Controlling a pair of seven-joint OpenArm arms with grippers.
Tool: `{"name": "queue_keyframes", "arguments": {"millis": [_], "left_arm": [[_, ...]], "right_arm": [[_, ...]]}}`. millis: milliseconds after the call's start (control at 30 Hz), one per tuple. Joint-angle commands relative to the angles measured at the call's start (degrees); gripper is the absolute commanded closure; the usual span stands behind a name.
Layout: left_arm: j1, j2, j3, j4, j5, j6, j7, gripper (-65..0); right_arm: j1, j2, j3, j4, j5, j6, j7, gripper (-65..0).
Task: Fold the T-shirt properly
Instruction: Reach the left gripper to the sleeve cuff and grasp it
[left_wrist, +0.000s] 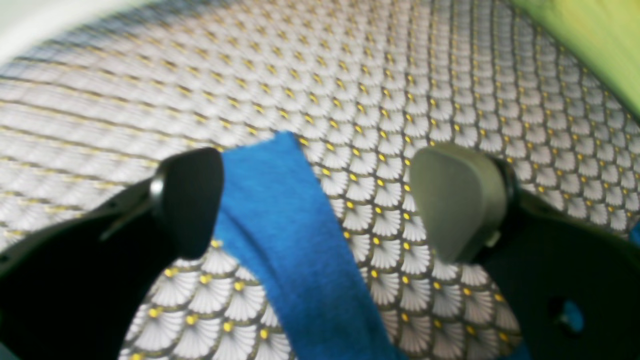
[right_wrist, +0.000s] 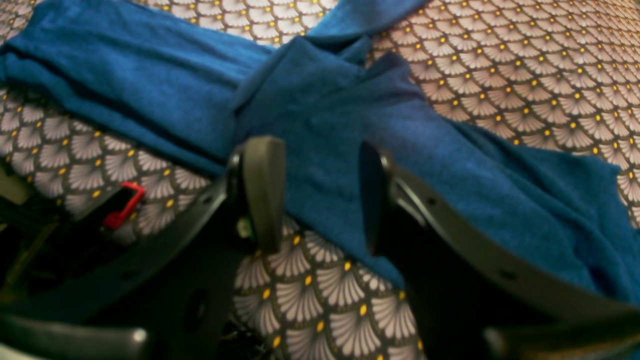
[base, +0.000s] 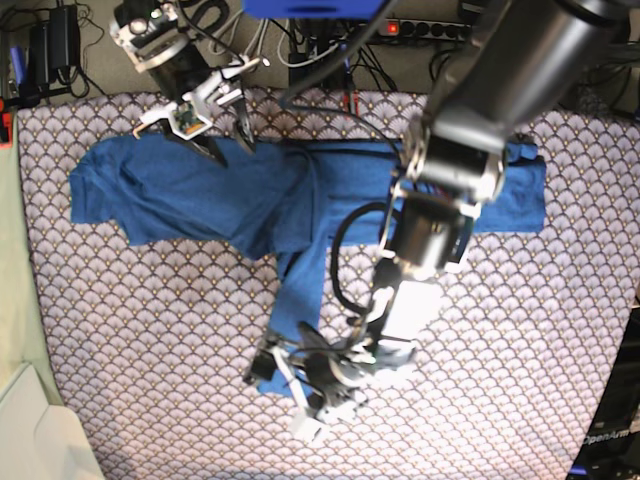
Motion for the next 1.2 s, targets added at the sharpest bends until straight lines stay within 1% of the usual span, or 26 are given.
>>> {"name": "queue_keyframes", "arguments": {"millis": [0, 100, 167, 267, 333, 400, 500, 1167], "left_arm": [[-4.2, 0.1, 1.5, -3.9, -1.7, 1.7, -3.7, -61.6], [-8.2, 0.1, 7.8, -16.1, -8.0, 4.4, -12.1, -61.6], [-8.4, 0.1, 11.6, -17.6, -12.8, 4.8, -15.2, -61.6], [-6.6, 0.1, 18.3, -17.6, -18.6, 4.8, -15.9, -61.6], [-5.0, 0.1, 22.7, -17.3, -21.2, 4.5, -16.1, -61.6], [-3.3, 0.1, 27.0, -15.4, -23.5, 4.8, -16.1, -61.6], [0.0, 0.1, 31.6, -12.9, -25.6, 4.9, -16.1, -61.6], [4.1, 0.1, 32.0, -12.2, -25.4, 4.9, -16.1, -61.5]], "right_arm": [[-0.5, -0.4, -0.2, 1.9, 0.8, 0.1, 1.8, -25.6], [-0.5, -1.8, 0.0, 2.9, 0.7, 0.1, 1.0, -25.6], [-0.4, -2.5, -0.2, 4.0, 0.7, 0.1, -1.3, -25.6], [-0.1, -2.8, -0.3, 5.3, 0.7, 0.1, -3.6, -25.6], [0.1, -3.7, -0.9, 5.3, 0.7, 0.1, -3.8, -25.5], [0.1, -3.9, -1.2, 5.3, 0.7, 0.1, -3.9, -25.5], [0.1, -4.2, -1.2, 5.3, 0.7, 0.1, -3.9, -25.5], [0.1, -4.0, -1.2, 6.1, 0.7, 0.3, -3.9, -25.5]]}}
